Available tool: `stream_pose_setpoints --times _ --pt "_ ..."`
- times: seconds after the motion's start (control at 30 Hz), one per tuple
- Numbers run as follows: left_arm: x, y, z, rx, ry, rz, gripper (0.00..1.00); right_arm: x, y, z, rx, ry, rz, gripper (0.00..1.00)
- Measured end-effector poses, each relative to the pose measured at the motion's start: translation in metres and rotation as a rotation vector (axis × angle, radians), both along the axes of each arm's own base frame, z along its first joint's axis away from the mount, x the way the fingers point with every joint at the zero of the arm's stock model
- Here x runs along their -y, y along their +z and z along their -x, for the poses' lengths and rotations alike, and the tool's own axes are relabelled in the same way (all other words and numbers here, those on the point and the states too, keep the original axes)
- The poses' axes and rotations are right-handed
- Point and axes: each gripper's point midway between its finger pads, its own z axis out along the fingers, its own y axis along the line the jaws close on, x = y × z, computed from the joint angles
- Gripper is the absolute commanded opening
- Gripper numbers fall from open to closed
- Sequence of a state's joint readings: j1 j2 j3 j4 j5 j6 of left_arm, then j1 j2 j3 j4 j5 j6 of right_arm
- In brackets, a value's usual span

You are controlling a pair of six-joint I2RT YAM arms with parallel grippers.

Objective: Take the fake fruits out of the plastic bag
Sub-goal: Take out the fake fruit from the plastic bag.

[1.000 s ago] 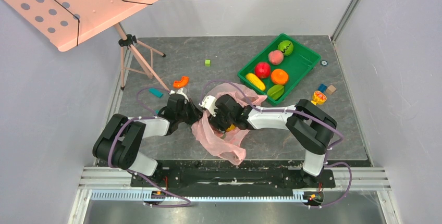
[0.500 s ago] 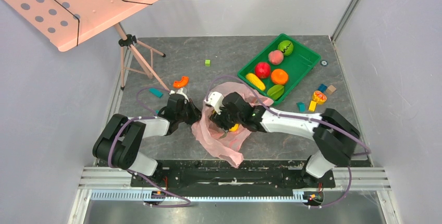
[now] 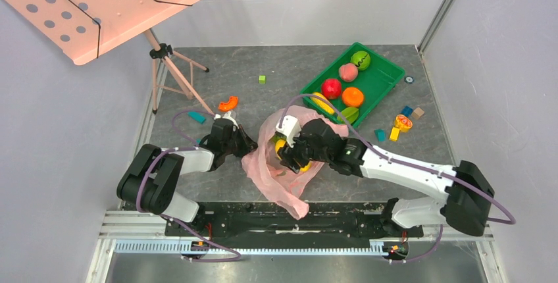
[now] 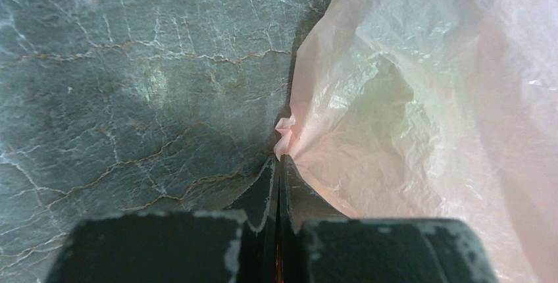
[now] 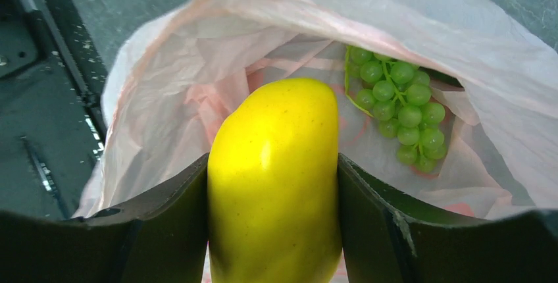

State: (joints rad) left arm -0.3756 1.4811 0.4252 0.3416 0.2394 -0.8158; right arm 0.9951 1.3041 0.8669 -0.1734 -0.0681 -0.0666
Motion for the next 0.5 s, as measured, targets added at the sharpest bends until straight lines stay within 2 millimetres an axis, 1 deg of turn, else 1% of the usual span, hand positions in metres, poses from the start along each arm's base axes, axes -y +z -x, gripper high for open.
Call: stream_pose_setpoints --times 0.1,0.2,0.33,0.43,0.5 --pt "0.0 0.0 0.0 -0.002 0.0 -0.001 0.02 0.003 0.017 0.007 0.002 0.008 -0.044 0.41" --pt "0.0 0.0 0.001 -0.003 0.0 -0.001 0.02 0.005 0.031 0.014 -0.006 0.026 -0.074 0.4" --pt "0.0 0.0 0.001 -0.005 0.0 -0.002 0.02 0.002 0.051 0.021 -0.017 0.052 -0.116 0.4" --pt "-0.001 0.0 0.001 -0.006 0.001 -0.003 0.02 -0.001 0.073 0.026 -0.01 0.076 -0.166 0.4" --pt "-0.001 0.0 0.001 -0.007 0.001 -0.003 0.02 -0.004 0.093 0.026 0.007 0.086 -0.207 0.4"
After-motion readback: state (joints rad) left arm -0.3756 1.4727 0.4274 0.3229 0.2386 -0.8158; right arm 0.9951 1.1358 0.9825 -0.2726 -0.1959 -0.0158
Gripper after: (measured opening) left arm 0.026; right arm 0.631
